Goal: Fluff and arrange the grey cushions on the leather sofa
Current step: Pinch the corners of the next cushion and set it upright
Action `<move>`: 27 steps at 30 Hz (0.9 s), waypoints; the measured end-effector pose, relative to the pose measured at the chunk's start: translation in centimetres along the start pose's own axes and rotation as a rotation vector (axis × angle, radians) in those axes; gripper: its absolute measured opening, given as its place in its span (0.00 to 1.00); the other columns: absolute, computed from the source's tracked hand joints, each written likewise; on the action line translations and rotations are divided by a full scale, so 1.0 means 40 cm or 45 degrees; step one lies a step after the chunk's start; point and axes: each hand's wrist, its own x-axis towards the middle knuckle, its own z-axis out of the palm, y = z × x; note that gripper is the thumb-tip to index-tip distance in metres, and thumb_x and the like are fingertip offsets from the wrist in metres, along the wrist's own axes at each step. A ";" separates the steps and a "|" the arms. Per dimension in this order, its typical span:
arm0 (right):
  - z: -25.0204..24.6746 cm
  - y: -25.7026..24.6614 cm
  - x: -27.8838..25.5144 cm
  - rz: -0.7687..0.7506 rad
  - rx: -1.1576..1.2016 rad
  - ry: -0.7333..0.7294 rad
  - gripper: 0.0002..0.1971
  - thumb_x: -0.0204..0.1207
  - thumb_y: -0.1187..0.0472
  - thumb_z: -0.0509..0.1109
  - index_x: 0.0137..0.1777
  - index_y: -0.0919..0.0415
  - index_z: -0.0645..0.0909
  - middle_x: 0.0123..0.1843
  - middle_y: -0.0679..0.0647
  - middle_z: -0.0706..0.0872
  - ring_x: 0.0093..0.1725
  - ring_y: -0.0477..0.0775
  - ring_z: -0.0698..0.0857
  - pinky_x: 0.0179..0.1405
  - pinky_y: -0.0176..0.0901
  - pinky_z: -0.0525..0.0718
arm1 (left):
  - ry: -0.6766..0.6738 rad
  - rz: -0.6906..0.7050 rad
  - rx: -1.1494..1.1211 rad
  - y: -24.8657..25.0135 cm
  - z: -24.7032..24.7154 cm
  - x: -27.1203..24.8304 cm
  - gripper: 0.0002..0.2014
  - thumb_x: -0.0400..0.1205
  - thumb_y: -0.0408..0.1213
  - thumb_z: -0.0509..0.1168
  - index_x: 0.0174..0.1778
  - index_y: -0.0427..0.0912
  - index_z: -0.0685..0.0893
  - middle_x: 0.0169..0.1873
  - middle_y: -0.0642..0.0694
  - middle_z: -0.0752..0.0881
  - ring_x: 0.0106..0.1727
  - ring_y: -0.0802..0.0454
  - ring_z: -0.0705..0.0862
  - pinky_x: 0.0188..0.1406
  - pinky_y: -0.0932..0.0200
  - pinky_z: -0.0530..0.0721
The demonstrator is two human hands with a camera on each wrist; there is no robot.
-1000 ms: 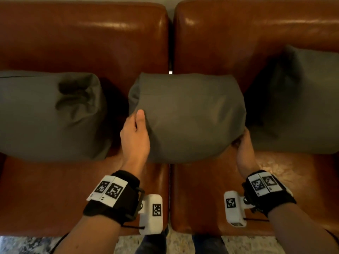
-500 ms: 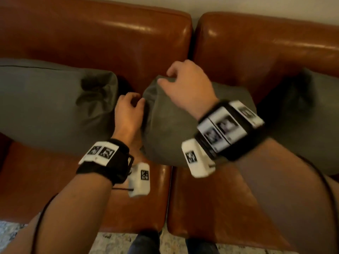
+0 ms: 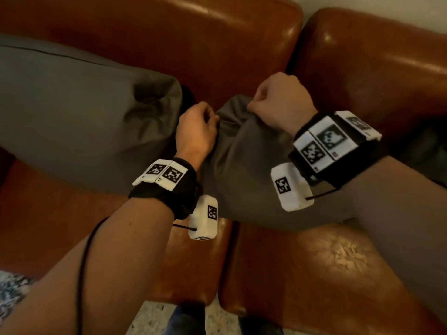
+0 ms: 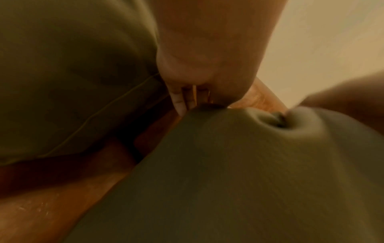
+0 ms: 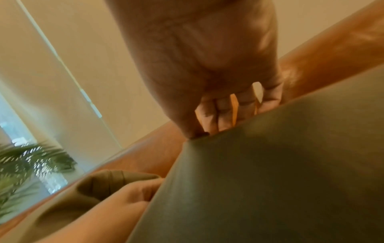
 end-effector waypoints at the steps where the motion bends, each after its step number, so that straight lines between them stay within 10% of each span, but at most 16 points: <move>1: -0.003 0.012 -0.004 0.002 0.033 0.006 0.07 0.77 0.54 0.71 0.40 0.55 0.86 0.45 0.54 0.88 0.48 0.56 0.86 0.51 0.51 0.86 | 0.016 -0.013 -0.006 -0.008 -0.005 0.002 0.05 0.83 0.37 0.65 0.42 0.42 0.79 0.37 0.48 0.82 0.39 0.51 0.79 0.38 0.59 0.72; 10: -0.014 0.076 -0.050 -0.076 0.179 0.069 0.09 0.80 0.54 0.70 0.38 0.50 0.84 0.37 0.42 0.82 0.38 0.37 0.79 0.33 0.28 0.71 | -0.061 0.106 -0.125 0.027 -0.007 0.011 0.11 0.84 0.39 0.63 0.62 0.46 0.78 0.58 0.50 0.81 0.56 0.57 0.79 0.54 0.67 0.75; 17: -0.001 0.079 -0.062 -0.060 0.217 -0.012 0.09 0.82 0.52 0.69 0.43 0.54 0.86 0.42 0.44 0.84 0.42 0.38 0.79 0.36 0.30 0.72 | 0.019 0.199 0.082 0.034 -0.024 -0.001 0.09 0.87 0.36 0.58 0.48 0.40 0.82 0.47 0.45 0.79 0.43 0.53 0.75 0.43 0.61 0.71; 21: -0.001 0.073 -0.059 -0.042 0.220 -0.049 0.10 0.82 0.51 0.68 0.44 0.54 0.86 0.42 0.46 0.84 0.42 0.40 0.80 0.35 0.32 0.72 | 0.281 0.164 0.135 0.061 -0.031 -0.064 0.13 0.82 0.53 0.62 0.45 0.46 0.78 0.46 0.50 0.76 0.48 0.51 0.76 0.48 0.54 0.75; 27: -0.003 0.055 -0.071 -0.037 0.207 -0.122 0.12 0.82 0.52 0.68 0.37 0.51 0.83 0.42 0.46 0.84 0.44 0.41 0.80 0.36 0.33 0.72 | 0.009 -0.037 0.226 0.073 0.003 -0.061 0.14 0.81 0.52 0.65 0.32 0.53 0.74 0.39 0.50 0.81 0.53 0.43 0.79 0.54 0.46 0.75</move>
